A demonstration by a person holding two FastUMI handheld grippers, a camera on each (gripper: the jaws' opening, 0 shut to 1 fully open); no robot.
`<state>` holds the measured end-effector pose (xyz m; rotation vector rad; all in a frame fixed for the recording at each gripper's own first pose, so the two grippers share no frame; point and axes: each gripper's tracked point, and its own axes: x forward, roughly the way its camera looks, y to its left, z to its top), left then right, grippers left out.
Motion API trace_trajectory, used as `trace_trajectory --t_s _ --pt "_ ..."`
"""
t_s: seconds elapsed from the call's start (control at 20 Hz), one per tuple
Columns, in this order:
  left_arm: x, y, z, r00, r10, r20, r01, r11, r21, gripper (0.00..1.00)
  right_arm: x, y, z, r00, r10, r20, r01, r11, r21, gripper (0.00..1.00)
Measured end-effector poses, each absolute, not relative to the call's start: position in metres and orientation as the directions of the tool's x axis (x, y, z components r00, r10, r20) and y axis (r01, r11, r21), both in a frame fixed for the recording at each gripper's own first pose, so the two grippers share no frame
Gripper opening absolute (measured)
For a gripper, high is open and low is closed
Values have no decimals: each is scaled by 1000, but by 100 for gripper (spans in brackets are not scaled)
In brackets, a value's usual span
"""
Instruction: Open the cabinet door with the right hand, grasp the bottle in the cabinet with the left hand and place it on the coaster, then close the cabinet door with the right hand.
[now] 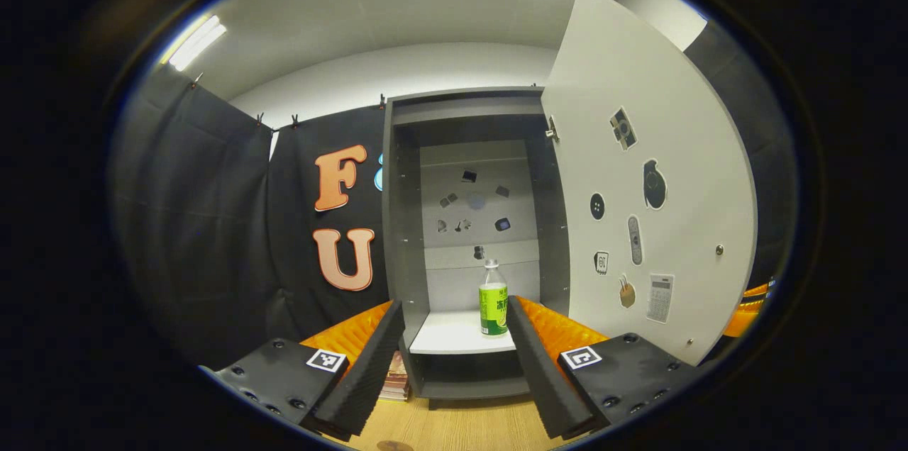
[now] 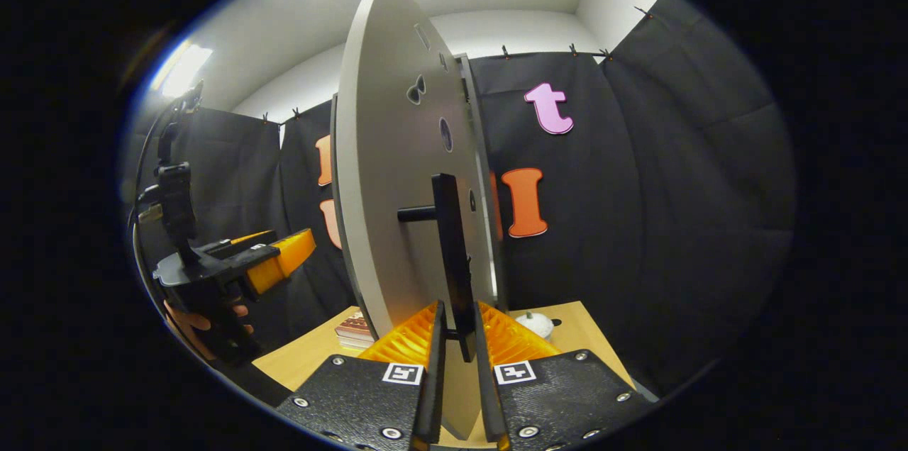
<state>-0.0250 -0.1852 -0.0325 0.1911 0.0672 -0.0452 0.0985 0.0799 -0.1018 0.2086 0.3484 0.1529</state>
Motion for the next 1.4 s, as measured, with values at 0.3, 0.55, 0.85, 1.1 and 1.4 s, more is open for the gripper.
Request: trace_trajectory --t_s 0.3,0.55,0.85,1.1,1.4 --pt "1 -207 -39 991 -110 -73 121 978 171 94 97 73 -100 935 158 -318 -84 969 234 19" --pt "37 -217 -60 977 -186 -101 199 971 134 94 98 69 -101 934 130 -333 -44 966 256 19" --pt "71 -222 -88 953 -258 -157 276 956 105 94 96 56 -103 930 59 -363 63 947 316 32" --pt "95 -221 -116 936 -282 -211 303 950 74 94 97 46 -105 934 5 -358 103 954 281 48" --pt "121 -224 -143 913 -314 -260 335 941 41 95 94 41 -106 934 -12 -357 115 956 269 67"
